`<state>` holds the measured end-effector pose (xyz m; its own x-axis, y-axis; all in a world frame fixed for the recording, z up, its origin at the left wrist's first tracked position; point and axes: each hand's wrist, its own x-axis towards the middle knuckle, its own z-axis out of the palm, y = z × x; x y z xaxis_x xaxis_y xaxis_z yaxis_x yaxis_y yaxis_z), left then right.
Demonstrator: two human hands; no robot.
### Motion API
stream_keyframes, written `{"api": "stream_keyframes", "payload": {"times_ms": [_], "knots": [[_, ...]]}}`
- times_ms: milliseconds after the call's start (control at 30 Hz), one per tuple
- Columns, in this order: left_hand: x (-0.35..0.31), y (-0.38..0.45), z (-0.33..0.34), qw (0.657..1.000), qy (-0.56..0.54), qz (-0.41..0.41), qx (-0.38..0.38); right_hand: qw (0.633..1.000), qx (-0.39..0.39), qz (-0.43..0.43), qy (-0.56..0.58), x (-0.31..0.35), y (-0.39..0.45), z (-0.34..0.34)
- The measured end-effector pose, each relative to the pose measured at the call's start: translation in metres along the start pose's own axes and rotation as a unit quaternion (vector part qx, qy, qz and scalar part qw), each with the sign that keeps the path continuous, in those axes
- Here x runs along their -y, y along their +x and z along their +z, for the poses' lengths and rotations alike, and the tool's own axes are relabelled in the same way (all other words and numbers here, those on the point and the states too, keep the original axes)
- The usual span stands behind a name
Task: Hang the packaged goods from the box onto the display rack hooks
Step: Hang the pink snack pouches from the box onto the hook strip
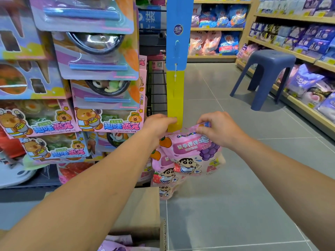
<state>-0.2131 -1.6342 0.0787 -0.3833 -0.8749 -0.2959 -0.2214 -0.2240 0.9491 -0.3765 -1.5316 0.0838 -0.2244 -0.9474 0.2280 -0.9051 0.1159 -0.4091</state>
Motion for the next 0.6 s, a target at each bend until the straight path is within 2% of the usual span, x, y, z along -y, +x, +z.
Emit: {"api": "stream_keyframes", "payload": {"times_ms": [133, 233, 333, 467, 600], "knots": [[-0.004, 0.001, -0.004, 0.999, 0.045, -0.027, 0.002, 1.000, -0.001, -0.017, -0.021, 0.013, 0.013, 0.000], [-0.011, 0.001, -0.003, 0.990, 0.142, 0.008, -0.009, 0.998, 0.017, -0.034, -0.052, 0.025, 0.021, 0.001], [-0.016, -0.001, -0.004, 0.973, 0.228, 0.033, -0.018, 0.996, 0.001, -0.037, -0.076, 0.034, 0.027, 0.005], [-0.016, 0.001, -0.006, 0.978, 0.209, 0.012, -0.006, 0.999, -0.036, -0.008, -0.029, 0.038, 0.031, 0.005], [-0.014, 0.003, -0.007, 0.977, 0.208, 0.038, -0.018, 0.999, -0.034, 0.004, -0.010, 0.038, 0.032, 0.005]]}}
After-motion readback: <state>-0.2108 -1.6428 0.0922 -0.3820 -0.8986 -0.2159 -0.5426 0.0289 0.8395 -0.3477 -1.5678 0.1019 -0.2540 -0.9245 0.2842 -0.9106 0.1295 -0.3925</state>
